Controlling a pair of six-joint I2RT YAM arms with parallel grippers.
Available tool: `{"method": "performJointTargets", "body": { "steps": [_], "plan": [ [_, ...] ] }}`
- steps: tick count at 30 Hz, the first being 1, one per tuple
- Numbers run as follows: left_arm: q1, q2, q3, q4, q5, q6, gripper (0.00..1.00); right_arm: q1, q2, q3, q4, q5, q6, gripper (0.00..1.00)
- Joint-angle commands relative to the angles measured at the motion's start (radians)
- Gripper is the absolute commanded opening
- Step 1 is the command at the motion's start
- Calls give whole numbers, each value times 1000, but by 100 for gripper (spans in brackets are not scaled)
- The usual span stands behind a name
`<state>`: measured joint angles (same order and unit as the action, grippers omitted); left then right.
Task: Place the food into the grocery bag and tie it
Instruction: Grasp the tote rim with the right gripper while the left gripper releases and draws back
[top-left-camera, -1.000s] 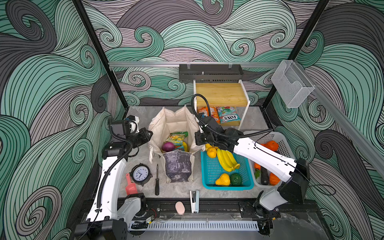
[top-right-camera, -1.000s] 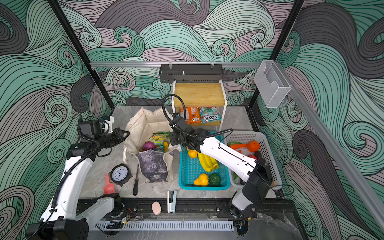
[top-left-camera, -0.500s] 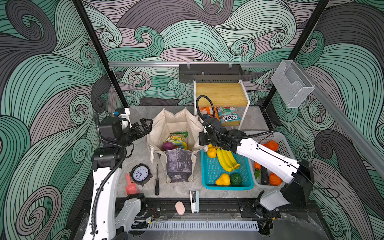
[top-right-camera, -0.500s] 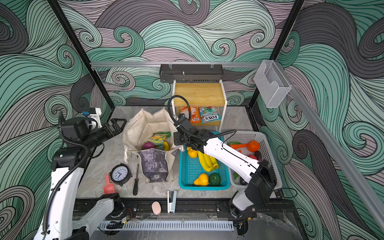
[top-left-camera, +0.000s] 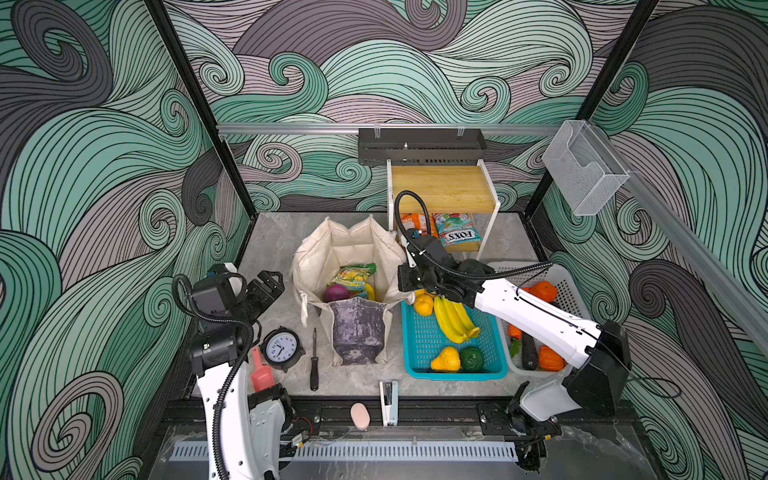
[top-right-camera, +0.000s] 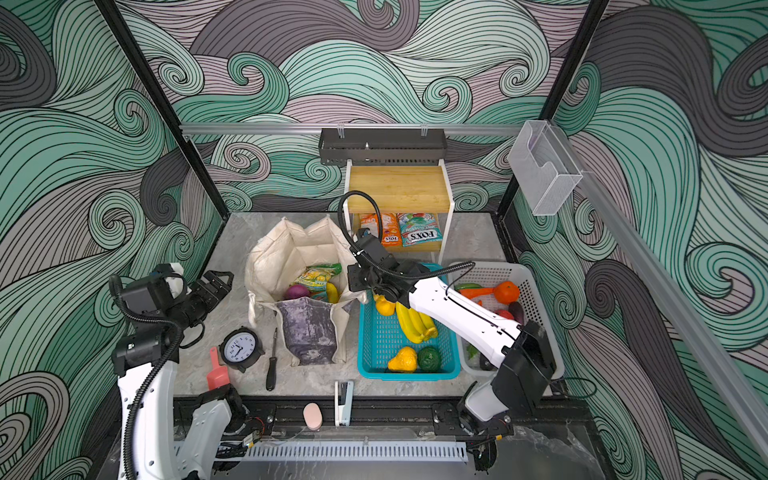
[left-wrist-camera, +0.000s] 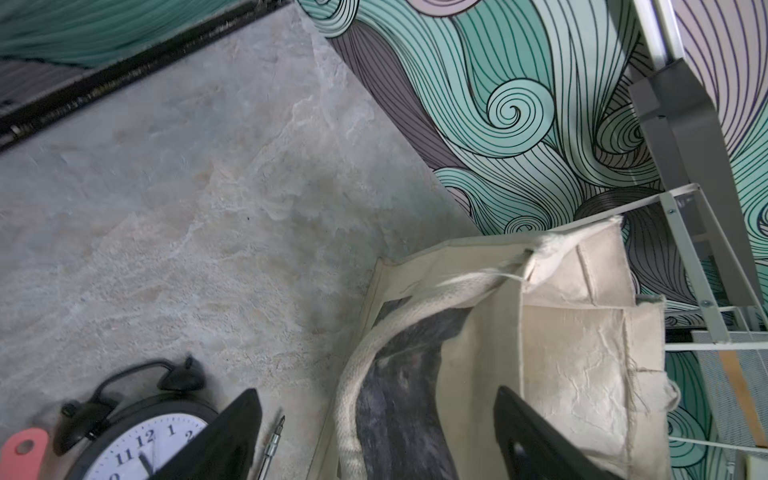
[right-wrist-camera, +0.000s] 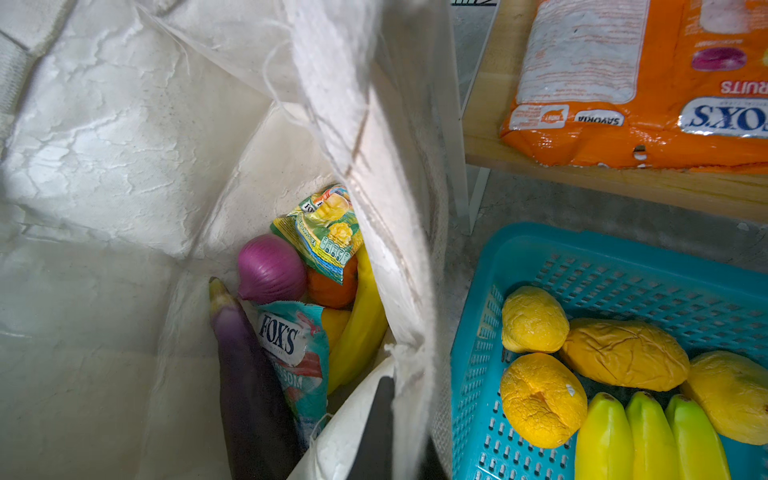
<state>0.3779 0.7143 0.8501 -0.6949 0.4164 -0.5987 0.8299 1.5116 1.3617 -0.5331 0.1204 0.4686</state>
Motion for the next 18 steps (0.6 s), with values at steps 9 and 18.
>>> {"method": "performJointTargets", "body": {
  "steps": [9, 18],
  "plan": [
    [4, 2, -335, 445, 263, -271, 77, -11, -51, -36, 44, -30, -1, 0],
    [-35, 135, -391, 692, 352, -359, 48, -11, -36, -39, 63, -54, 5, 0]
  ]
}}
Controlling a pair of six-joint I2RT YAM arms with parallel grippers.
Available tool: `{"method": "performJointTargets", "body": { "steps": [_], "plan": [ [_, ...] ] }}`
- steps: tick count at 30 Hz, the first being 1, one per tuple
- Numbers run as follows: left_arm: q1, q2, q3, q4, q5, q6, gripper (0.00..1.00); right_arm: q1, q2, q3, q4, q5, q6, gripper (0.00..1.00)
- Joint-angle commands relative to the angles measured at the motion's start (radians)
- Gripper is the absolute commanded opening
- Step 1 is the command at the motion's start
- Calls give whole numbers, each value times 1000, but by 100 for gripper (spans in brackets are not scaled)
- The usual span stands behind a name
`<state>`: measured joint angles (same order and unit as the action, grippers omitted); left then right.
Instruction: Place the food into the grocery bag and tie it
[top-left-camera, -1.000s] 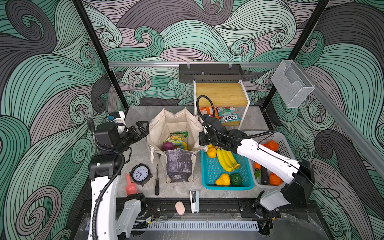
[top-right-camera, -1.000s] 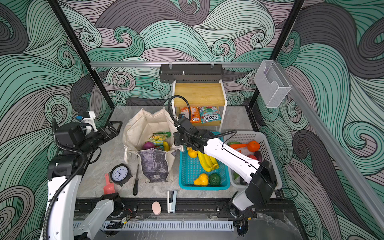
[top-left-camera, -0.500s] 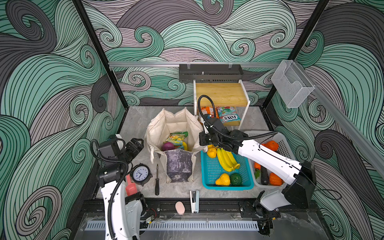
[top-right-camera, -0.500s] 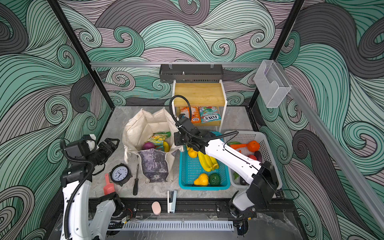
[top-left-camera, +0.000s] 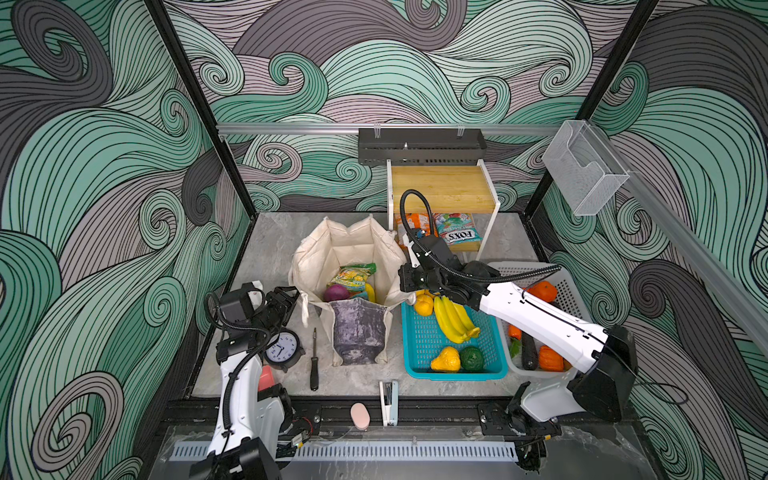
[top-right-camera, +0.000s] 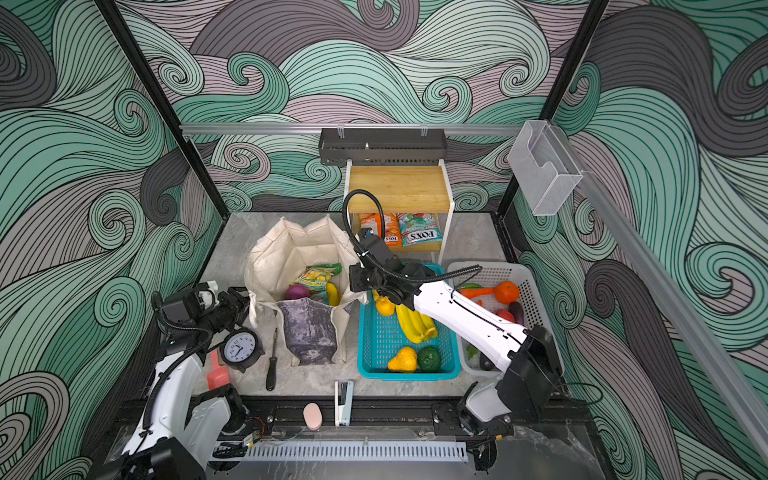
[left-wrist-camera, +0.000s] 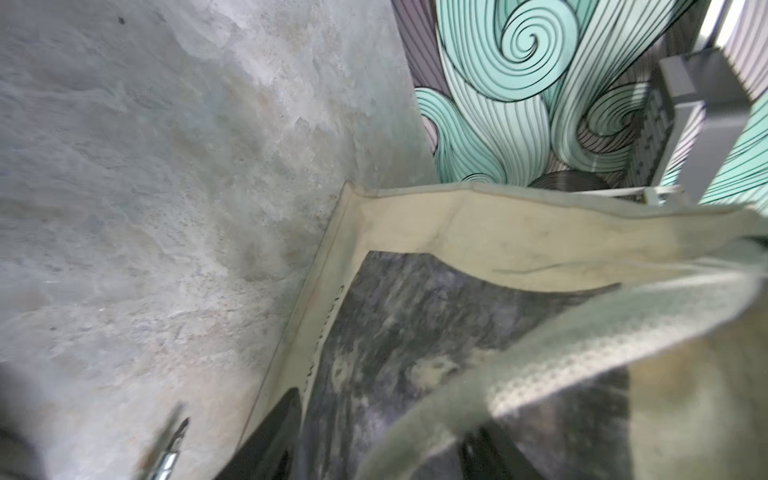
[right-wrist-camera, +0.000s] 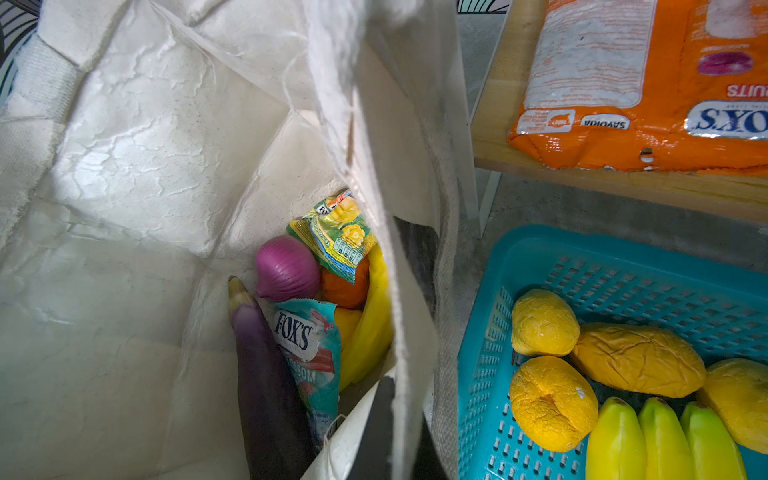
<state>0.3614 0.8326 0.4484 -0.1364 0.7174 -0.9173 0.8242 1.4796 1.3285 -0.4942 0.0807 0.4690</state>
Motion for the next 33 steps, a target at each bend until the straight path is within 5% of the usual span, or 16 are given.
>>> {"method": "performJointTargets", "body": {
  "steps": [1, 5, 12, 16, 21, 25, 28, 33],
  "plan": [
    [-20, 21, 18, 127, 54, -31, 41, -6, 0, -4, 20, -13, 3, 0],
    [-21, -13, 81, -27, 6, 58, 0, -7, 5, 1, 16, 0, -3, 0],
    [20, -140, 329, -284, -148, 131, 0, -11, 26, 5, -2, 55, -26, 0],
    [22, -92, 475, -297, -36, 76, 0, -11, 49, 13, -6, 56, -22, 0],
    [12, -31, 513, -117, 107, -84, 0, -11, 55, 16, -2, 48, -20, 0],
    [-47, 29, 517, 12, 99, -149, 22, -10, 60, 18, 7, 27, -12, 0],
    [-79, 73, 567, -87, 123, -75, 33, -10, 56, 11, 14, 23, -7, 0],
    [-104, 62, 547, -67, 122, -101, 37, -10, 51, 9, 17, 24, -6, 0]
  ]
}}
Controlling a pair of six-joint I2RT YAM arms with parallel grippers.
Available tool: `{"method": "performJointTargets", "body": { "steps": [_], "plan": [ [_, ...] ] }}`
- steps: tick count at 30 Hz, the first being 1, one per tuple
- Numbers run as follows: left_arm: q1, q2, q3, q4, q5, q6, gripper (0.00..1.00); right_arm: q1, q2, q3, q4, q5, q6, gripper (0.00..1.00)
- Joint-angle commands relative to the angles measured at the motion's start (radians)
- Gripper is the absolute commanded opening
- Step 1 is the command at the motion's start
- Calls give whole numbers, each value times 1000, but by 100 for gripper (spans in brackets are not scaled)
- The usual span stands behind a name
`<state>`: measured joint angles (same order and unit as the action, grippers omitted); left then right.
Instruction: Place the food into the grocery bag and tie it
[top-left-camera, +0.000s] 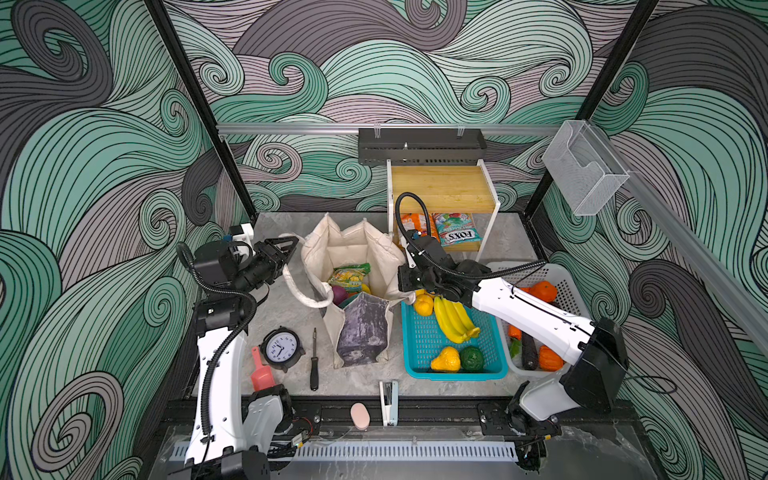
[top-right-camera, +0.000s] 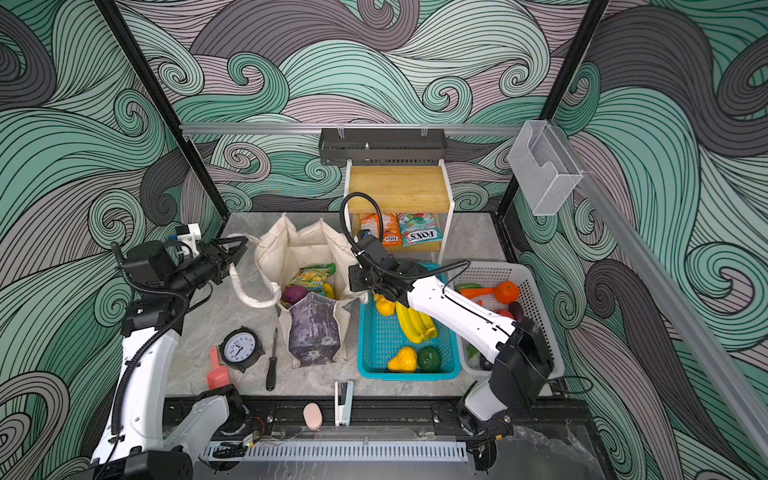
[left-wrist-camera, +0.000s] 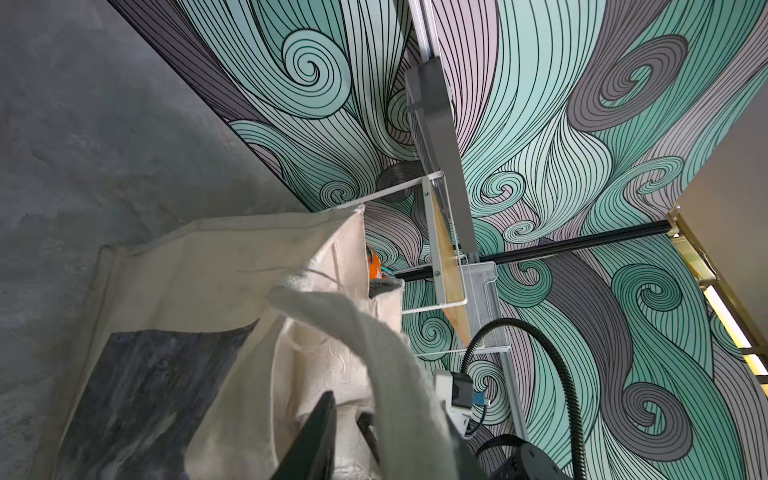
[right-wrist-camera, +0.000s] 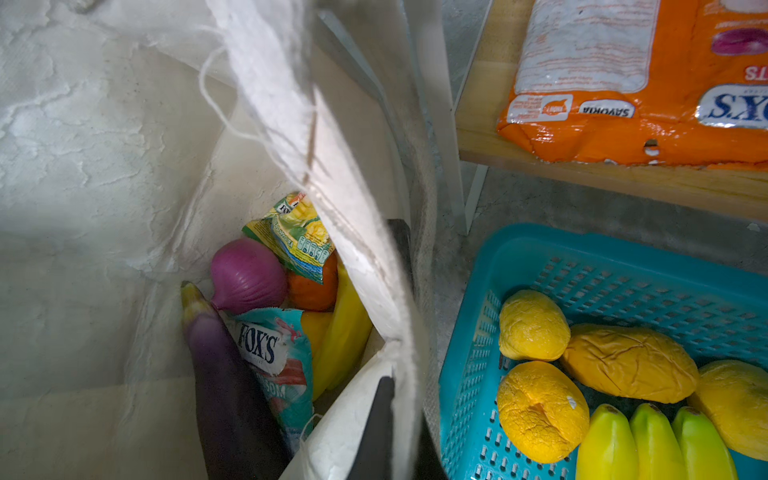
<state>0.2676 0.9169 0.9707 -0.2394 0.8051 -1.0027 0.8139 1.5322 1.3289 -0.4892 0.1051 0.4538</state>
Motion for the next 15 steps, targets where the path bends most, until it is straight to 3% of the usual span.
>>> {"method": "performJointTargets", "body": {
  "steps": [1, 7, 9, 12, 15],
  "plan": [
    [-10, -30, 27, 41, 26, -33, 37, 1, -2, 7, 13, -4, 11, 0],
    [-12, -106, 93, 16, -47, -50, 65, 1, -4, 1, 19, 5, 18, 0],
    [-13, -109, 111, -2, -36, -48, 66, 1, -4, -4, 25, 3, 23, 0],
    [-13, -107, 89, -4, -4, -78, 59, 0, -3, -3, 28, -1, 25, 0],
    [-13, -112, 52, 34, 4, -97, 63, 1, 0, -3, 27, -6, 27, 0]
  ]
}}
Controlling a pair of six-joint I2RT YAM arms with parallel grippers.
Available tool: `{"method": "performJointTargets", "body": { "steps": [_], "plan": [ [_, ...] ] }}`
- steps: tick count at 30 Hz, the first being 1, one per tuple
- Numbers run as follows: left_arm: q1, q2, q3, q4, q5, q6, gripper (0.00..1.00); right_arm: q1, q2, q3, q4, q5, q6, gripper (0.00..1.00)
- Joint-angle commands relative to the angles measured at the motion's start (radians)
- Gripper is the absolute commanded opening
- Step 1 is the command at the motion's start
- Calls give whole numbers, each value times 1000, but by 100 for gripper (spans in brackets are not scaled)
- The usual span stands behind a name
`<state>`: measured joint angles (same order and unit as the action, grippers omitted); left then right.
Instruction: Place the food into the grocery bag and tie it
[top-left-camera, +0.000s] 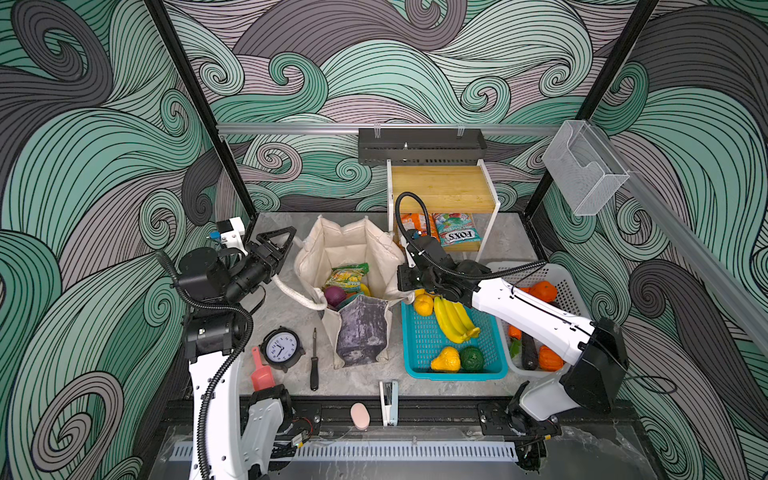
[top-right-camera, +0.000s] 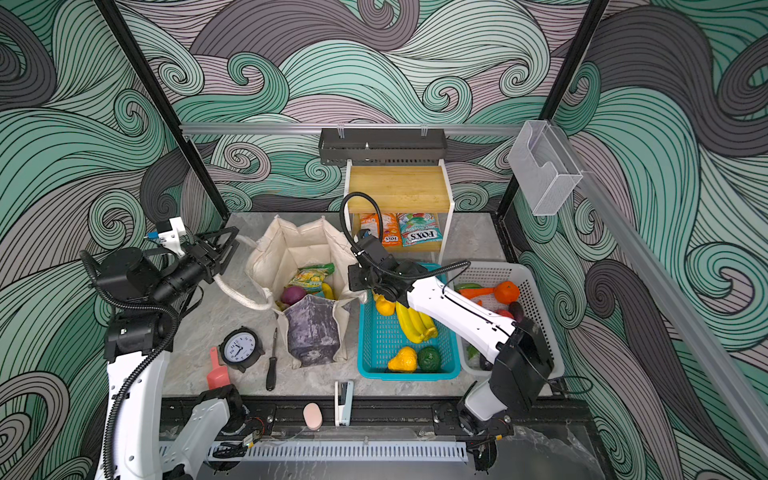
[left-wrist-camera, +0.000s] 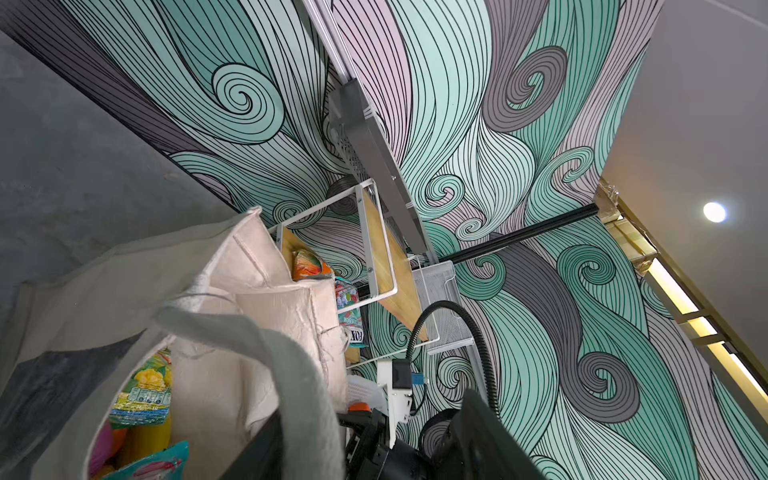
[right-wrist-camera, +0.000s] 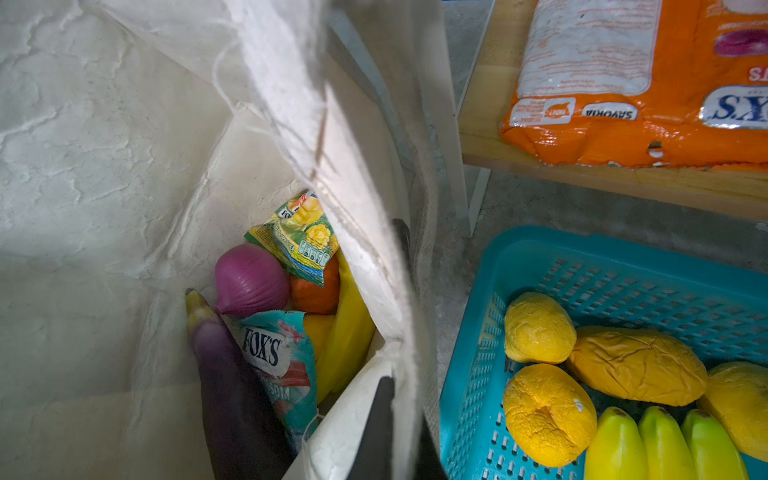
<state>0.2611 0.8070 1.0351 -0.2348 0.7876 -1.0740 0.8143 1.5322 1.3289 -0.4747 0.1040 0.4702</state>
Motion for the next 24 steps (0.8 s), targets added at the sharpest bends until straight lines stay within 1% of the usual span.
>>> {"method": "performJointTargets", "body": {
  "steps": [1, 2, 4, 5, 6, 7, 9, 10, 11, 12, 13, 15, 17, 19, 21, 24],
  "plan": [
    [-6, 0, -9, 28, 27, -20, 65, 0, 0, -4, 11, -5, 12, 0],
    [-7, 1, 0, 12, 26, -7, 69, 0, 0, -6, 12, -6, 13, 0],
    [-6, 6, 27, -22, 15, 37, 79, 1, -1, -8, 9, -4, 12, 0],
    [-6, 12, 56, -75, -2, 95, 84, 0, -2, -8, 4, 0, 10, 0],
    [-7, 21, 96, -160, -39, 179, 84, 0, -6, -8, 0, 6, 8, 0],
    [-7, 30, 130, -253, -90, 263, 84, 0, -9, -10, 0, 13, 8, 0],
    [-4, 42, 163, -356, -158, 366, 77, 0, -15, -14, 5, 16, 6, 0],
    [-4, 44, 170, -394, -177, 397, 74, 0, -17, -13, 3, 16, 7, 0],
    [-4, 45, 164, -406, -176, 408, 67, 0, -18, -13, 3, 16, 5, 0],
    [-3, 38, 156, -405, -166, 407, 61, 0, -18, -11, 1, 16, 5, 0],
    [-4, 33, 150, -401, -157, 403, 57, 0, -18, -13, 3, 16, 5, 0],
    [-4, 25, 160, -417, -153, 414, 56, 0, -13, -13, 5, 15, 4, 0],
    [-5, 37, 203, -478, -166, 452, 56, 0, -6, -10, 2, 13, 1, 0],
    [-3, 50, 244, -533, -184, 500, 60, 0, -1, -11, 2, 11, 1, 0],
    [-2, 55, 275, -585, -231, 547, 66, 0, 2, -10, 4, 7, 2, 0],
    [-3, 51, 288, -611, -277, 580, 67, 0, 0, -10, 5, 12, 0, 0]
  ]
}}
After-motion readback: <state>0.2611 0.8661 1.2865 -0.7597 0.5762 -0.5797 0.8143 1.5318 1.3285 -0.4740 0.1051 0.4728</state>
